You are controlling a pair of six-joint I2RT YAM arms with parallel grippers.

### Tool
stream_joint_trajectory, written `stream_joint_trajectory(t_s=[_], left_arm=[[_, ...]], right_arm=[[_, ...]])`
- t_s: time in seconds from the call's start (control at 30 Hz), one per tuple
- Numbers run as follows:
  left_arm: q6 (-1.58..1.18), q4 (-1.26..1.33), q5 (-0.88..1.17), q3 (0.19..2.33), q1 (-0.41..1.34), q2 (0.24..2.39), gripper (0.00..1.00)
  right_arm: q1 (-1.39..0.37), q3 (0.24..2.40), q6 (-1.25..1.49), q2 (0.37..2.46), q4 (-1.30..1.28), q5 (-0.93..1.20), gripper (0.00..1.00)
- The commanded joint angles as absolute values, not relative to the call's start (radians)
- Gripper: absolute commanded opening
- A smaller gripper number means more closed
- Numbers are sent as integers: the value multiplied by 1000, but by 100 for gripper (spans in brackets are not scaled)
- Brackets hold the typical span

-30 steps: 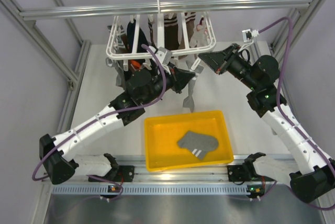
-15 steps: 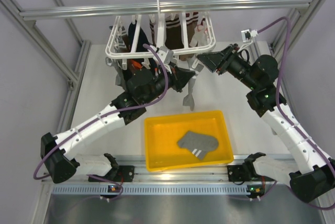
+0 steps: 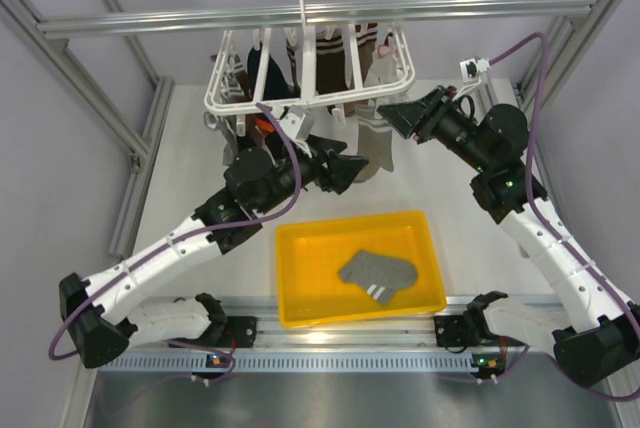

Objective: Clip the socks to the hanger
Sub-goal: Clamp the sock onto the hanger, then adjust the sock in the bin.

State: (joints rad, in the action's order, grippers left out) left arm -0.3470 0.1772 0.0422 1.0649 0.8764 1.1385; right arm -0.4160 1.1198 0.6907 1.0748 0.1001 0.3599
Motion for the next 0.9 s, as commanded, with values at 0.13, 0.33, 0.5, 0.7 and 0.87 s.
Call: stream_joint_trajectory(t_s=[0.13,0.33,0.5,0.7,0.87], left_arm=[[-131,51,136,919,873,965,70],[197,-222,518,844,880,963,76],[282,-281,502,831,917,1064,70],[304,-250,430,862,991,1196,67],[368,-259,350,920,1103,1333,66]], right_arm=[[-403,1143,637,1026,69,330,48],[-391,1103,597,934,-24,295,63],[-377,1071,523,858,-142,287,72],[-362,1022,402,766,-299,276,72],[-357,993,394,718,-334,285,72]])
